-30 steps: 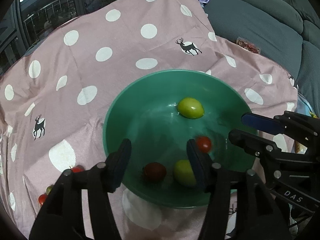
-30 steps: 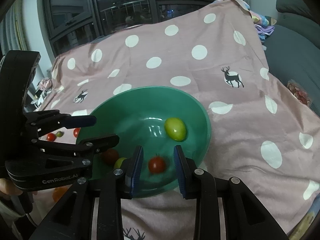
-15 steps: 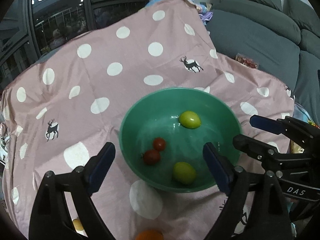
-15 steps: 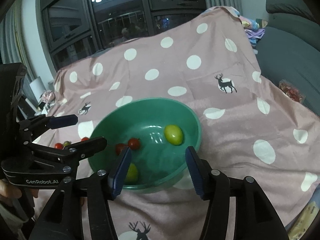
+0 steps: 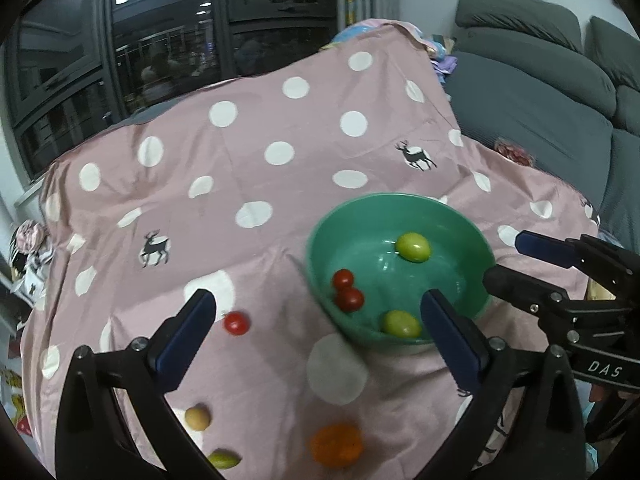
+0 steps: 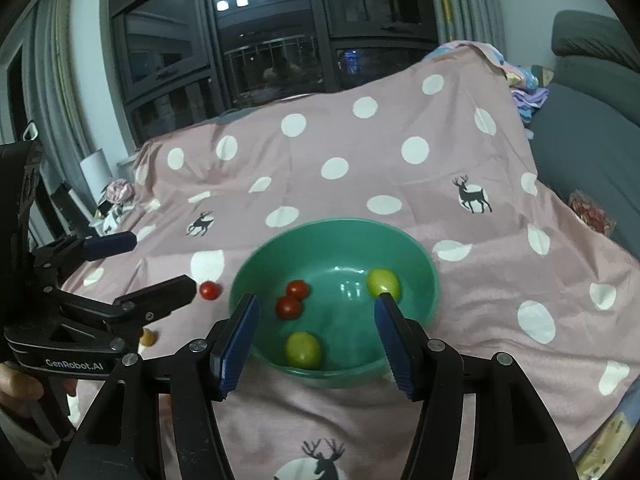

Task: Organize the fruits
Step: 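Withdraw both grippers from the bowl toward the remaining tomatoes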

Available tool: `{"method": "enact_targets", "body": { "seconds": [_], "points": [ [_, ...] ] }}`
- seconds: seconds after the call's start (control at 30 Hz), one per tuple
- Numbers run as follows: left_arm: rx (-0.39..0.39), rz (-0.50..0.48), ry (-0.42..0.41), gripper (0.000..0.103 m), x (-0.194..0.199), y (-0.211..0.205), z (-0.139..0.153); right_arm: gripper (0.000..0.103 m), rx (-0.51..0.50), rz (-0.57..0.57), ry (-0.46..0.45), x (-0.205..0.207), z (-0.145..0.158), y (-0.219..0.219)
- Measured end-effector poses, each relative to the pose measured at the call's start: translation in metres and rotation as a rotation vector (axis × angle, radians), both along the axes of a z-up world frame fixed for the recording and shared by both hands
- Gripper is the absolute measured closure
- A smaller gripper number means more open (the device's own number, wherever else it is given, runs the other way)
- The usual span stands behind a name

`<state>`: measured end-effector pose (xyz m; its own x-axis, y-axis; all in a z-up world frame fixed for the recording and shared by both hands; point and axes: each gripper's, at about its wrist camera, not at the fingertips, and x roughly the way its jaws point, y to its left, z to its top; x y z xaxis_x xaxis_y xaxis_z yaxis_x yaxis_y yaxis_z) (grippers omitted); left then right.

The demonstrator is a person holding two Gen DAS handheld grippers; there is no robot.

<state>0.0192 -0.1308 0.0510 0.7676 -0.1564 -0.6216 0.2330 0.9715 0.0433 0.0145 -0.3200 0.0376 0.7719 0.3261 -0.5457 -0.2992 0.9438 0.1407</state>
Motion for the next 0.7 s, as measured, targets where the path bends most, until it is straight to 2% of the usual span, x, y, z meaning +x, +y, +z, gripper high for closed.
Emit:
{"method": "enact_targets", "body": {
  "seconds": [0.33, 0.47, 0.7],
  "points": [
    [-0.033, 0.100, 0.020, 0.000, -0.013, 0.048, -0.005, 0.036, -0.038, 0.063, -0.005, -0.005, 0.006, 0.042],
    [-0.071, 0.125, 0.044, 0.000, -0.016, 0.070, -0.011, 0.036, -0.059, 0.098, 0.008, -0.005, 0.003, 0.063],
    [-0.162, 0.241, 0.085, 0.000, -0.027, 0.143, -0.033, 0.036, -0.096, 0.208, 0.047, -0.009, -0.007, 0.099]
  ]
}}
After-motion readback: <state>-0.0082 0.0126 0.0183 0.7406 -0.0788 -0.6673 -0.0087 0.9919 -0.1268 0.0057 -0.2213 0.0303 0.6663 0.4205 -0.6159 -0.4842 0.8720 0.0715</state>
